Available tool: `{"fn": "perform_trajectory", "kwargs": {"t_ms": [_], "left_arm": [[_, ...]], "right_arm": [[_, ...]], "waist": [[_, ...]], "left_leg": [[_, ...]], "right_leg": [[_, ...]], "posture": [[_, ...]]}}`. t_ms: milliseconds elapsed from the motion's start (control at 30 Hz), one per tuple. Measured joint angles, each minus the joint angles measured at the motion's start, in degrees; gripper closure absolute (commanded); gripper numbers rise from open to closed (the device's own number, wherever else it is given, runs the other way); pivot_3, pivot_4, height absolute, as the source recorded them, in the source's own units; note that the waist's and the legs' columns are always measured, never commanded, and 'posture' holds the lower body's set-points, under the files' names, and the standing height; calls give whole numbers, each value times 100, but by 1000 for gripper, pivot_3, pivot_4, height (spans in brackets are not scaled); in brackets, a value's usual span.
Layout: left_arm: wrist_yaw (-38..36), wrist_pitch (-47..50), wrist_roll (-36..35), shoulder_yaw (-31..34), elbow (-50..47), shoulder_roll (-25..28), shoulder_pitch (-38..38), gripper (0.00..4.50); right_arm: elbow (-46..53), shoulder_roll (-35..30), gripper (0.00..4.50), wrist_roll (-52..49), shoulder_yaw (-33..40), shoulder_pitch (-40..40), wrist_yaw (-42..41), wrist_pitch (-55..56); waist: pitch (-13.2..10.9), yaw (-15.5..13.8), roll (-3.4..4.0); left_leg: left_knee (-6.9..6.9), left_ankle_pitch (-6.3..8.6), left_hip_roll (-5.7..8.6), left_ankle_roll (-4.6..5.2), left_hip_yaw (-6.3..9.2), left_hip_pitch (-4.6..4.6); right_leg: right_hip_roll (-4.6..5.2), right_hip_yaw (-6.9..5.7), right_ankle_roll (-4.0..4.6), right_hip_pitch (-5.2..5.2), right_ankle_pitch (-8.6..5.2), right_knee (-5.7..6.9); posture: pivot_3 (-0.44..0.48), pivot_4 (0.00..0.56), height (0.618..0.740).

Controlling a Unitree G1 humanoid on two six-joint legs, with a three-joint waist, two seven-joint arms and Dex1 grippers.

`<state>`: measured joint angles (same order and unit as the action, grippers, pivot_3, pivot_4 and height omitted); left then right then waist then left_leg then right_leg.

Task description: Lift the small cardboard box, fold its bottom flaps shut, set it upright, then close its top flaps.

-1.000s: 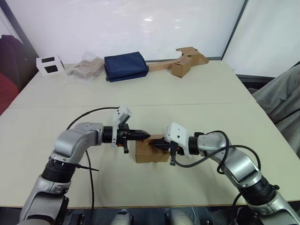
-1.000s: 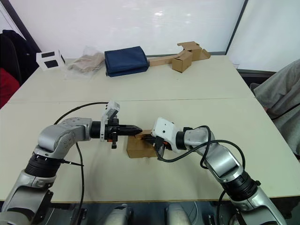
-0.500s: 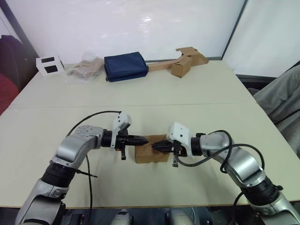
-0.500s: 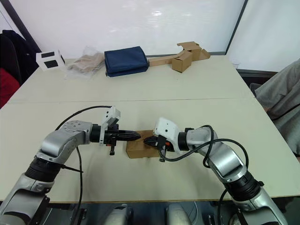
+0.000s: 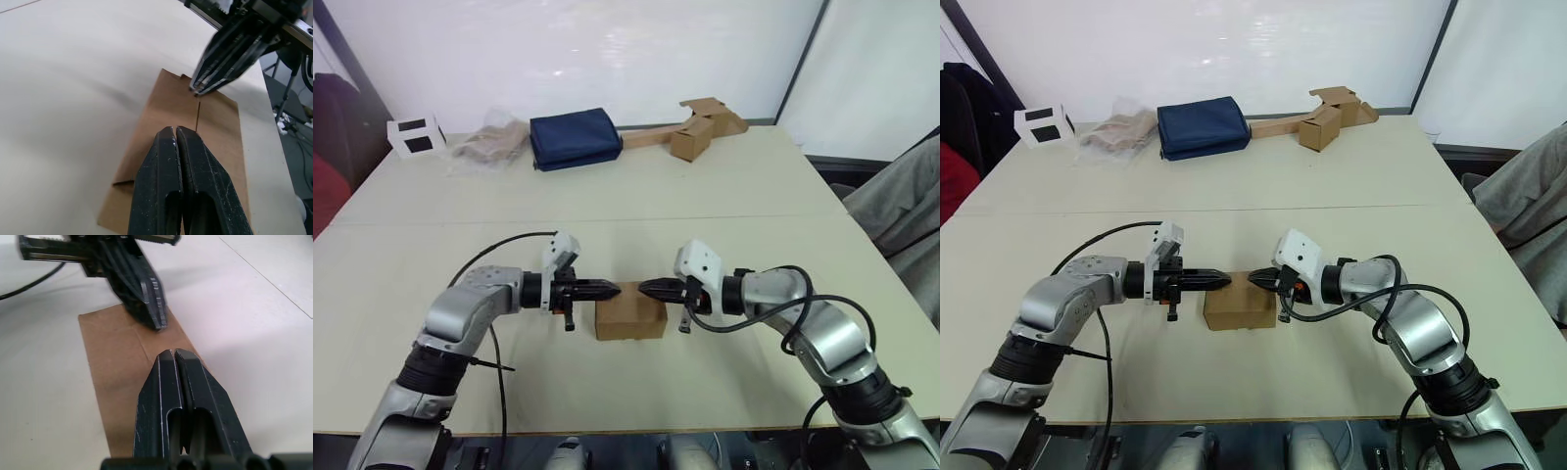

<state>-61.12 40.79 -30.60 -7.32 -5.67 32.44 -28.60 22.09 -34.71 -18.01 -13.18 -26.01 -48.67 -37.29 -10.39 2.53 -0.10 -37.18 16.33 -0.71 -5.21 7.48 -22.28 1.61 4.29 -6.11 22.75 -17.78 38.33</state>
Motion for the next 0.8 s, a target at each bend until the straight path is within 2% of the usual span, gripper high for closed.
{"fn": "perform_trajectory", "kwargs": {"t_ms": [400,800], "left_arm": [[382,-488,497,-315,-225,-134,205,4443],[495,-329,411,-232,-362,-118,295,4443]], "right_arm": [[-169,-24,4500,400,-346,33,-12,246],[-243,53,4500,578,-366,93,35,492]], "waist": [[0,-5,0],[0,0,0]], "left_leg": [[0,0,0,0,0,1],[0,0,0,0,0,3]], "right_leg": [[0,0,0,-2,0,0],[0,0,0,-4,0,0]], "posture": [[0,150,740],[0,150,740]]}}
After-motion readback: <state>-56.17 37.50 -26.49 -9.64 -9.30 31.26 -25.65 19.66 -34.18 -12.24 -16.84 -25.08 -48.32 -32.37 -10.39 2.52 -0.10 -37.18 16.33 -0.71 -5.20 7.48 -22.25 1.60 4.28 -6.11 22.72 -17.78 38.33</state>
